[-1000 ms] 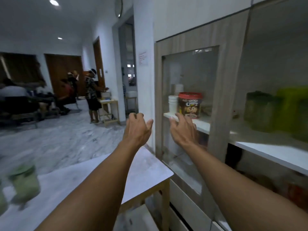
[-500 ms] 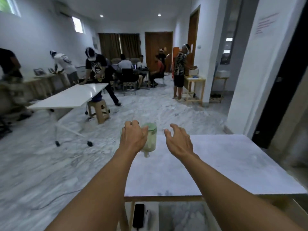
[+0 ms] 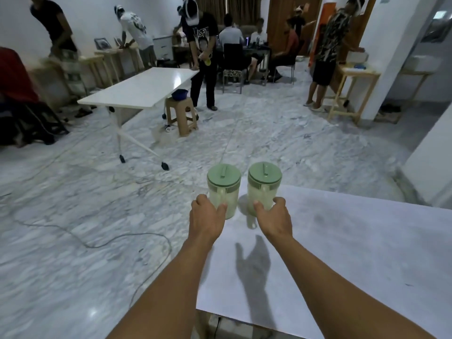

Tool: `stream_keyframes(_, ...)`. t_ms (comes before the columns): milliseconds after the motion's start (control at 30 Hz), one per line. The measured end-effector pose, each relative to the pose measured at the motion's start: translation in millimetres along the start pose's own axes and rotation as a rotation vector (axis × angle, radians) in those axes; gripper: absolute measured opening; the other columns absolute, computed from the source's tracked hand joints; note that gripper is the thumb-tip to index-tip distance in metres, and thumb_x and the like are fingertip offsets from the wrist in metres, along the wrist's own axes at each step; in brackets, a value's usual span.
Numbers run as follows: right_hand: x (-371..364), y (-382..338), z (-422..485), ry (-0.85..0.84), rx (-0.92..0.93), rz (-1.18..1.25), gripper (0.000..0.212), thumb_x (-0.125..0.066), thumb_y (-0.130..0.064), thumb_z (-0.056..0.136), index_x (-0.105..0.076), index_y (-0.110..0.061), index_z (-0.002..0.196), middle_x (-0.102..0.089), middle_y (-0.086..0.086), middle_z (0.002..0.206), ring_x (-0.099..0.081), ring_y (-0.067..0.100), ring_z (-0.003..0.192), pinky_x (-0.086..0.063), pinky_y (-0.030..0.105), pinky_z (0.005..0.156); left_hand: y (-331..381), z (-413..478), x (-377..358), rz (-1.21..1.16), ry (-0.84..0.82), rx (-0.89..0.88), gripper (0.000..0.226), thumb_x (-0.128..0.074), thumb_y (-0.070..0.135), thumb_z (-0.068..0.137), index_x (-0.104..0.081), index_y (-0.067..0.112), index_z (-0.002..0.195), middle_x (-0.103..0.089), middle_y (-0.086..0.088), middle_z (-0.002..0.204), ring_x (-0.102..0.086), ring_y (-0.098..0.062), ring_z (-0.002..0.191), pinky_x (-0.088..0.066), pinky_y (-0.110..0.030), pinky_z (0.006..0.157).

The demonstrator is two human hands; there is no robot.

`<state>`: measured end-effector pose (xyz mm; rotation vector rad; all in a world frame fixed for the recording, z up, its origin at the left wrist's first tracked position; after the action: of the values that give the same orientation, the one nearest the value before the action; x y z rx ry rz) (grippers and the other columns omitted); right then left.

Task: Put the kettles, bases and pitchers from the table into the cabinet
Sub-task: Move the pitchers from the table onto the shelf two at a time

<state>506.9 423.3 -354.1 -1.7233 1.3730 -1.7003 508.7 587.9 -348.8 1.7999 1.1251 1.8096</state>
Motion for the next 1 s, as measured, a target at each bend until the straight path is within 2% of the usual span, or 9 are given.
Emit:
stream_keyframes(100,-14,6,44,0.018,-0.103,0.072,0.071,-0.065,-0.051,0.086,-0.038,-0.011,0.138,-0.056,0.013,0.134,-0.056,0.036,0.121,-0.043,0.039,0.088,3,37,-25,-0.086,0.025,0.095,0.073,-0.067,0.038,0.089,-0.033,0.001,0.143,-0.042,-0.020,0.145,-0.045,-0.038,0.131,-0.040,-0.044,0.106)
stream_keyframes(200,-26,11,72,0.064,-0.148,0.001,0.070,-0.067,-0.058,0.081,-0.044,-0.015,0.131,-0.060,0.010,0.127,-0.058,0.035,0.117,-0.041,0.038,0.082,1,62,-46,-0.130,0.055,0.169,0.074,-0.071,0.038,0.085,-0.037,0.002,0.139,-0.046,-0.020,0.140,-0.047,-0.038,0.128,-0.041,-0.046,0.105)
stream_keyframes(333,-39,13,91,0.106,-0.123,-0.025,0.044,-0.062,-0.052,0.085,-0.058,-0.015,0.109,-0.066,0.009,0.111,-0.061,0.035,0.105,-0.041,0.035,0.079,-1,77,-60,-0.182,0.074,0.251,0.046,-0.060,0.032,0.093,-0.048,0.000,0.123,-0.059,-0.021,0.124,-0.056,-0.039,0.114,-0.044,-0.037,0.085)
stream_keyframes(433,-46,14,98,0.091,-0.135,0.040,0.032,-0.058,-0.039,0.091,-0.059,-0.011,0.105,-0.067,0.016,0.108,-0.061,0.038,0.102,-0.039,0.035,0.078,-3,83,-62,-0.192,0.089,0.283,0.037,-0.054,0.031,0.095,-0.054,0.001,0.116,-0.064,-0.021,0.115,-0.059,-0.038,0.103,-0.043,-0.036,0.077)
stream_keyframes(500,-47,16,102,0.078,-0.145,0.097,0.030,-0.055,-0.032,0.093,-0.056,-0.008,0.111,-0.065,0.020,0.110,-0.060,0.039,0.101,-0.040,0.037,0.081,-2,84,-61,-0.207,0.089,0.279,0.034,-0.053,0.030,0.095,-0.055,0.002,0.115,-0.064,-0.020,0.113,-0.058,-0.036,0.097,-0.040,-0.033,0.073)
stream_keyframes(567,-47,18,102,0.055,-0.131,0.119,0.033,-0.051,-0.030,0.097,-0.053,-0.006,0.119,-0.064,0.021,0.114,-0.059,0.040,0.105,-0.041,0.039,0.084,0,82,-60,-0.233,0.090,0.277,0.034,-0.052,0.028,0.096,-0.054,0.002,0.116,-0.064,-0.020,0.114,-0.059,-0.037,0.101,-0.040,-0.032,0.074)
stream_keyframes(733,-33,17,84,0.086,-0.052,0.137,0.044,-0.048,-0.041,0.100,-0.049,-0.004,0.125,-0.062,0.023,0.122,-0.058,0.043,0.113,-0.045,0.045,0.093,12,62,-51,-0.271,0.087,0.206,0.031,-0.053,0.027,0.096,-0.054,0.002,0.115,-0.064,-0.018,0.114,-0.060,-0.036,0.106,-0.046,-0.035,0.082)
stream_keyframes(900,5,12,35,0.183,-0.003,0.226,0.044,-0.051,-0.047,0.097,-0.056,-0.007,0.115,-0.067,0.018,0.112,-0.061,0.040,0.106,-0.049,0.044,0.091,26,16,-26,-0.367,0.033,0.072,0.031,-0.058,0.034,0.090,-0.065,0.005,0.096,-0.071,-0.011,0.094,-0.062,-0.026,0.079,-0.039,-0.030,0.057)
stream_keyframes(1000,42,12,-12,0.278,0.025,0.303,0.045,-0.054,-0.053,0.092,-0.060,-0.011,0.106,-0.070,0.013,0.103,-0.065,0.036,0.099,-0.053,0.050,0.091,47,-25,-7,-0.500,-0.006,-0.012,0.026,-0.064,0.034,0.085,-0.071,0.008,0.082,-0.075,-0.004,0.078,-0.069,-0.021,0.074,-0.049,-0.027,0.061)
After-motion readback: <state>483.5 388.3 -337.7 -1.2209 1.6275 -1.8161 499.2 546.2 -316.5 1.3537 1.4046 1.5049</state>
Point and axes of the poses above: each hand's wrist, its own z-axis towards the middle knuckle, its own x-axis out of the back of the hand, y = z × x, the point moved 2 cm from there along z, towards the middle knuckle
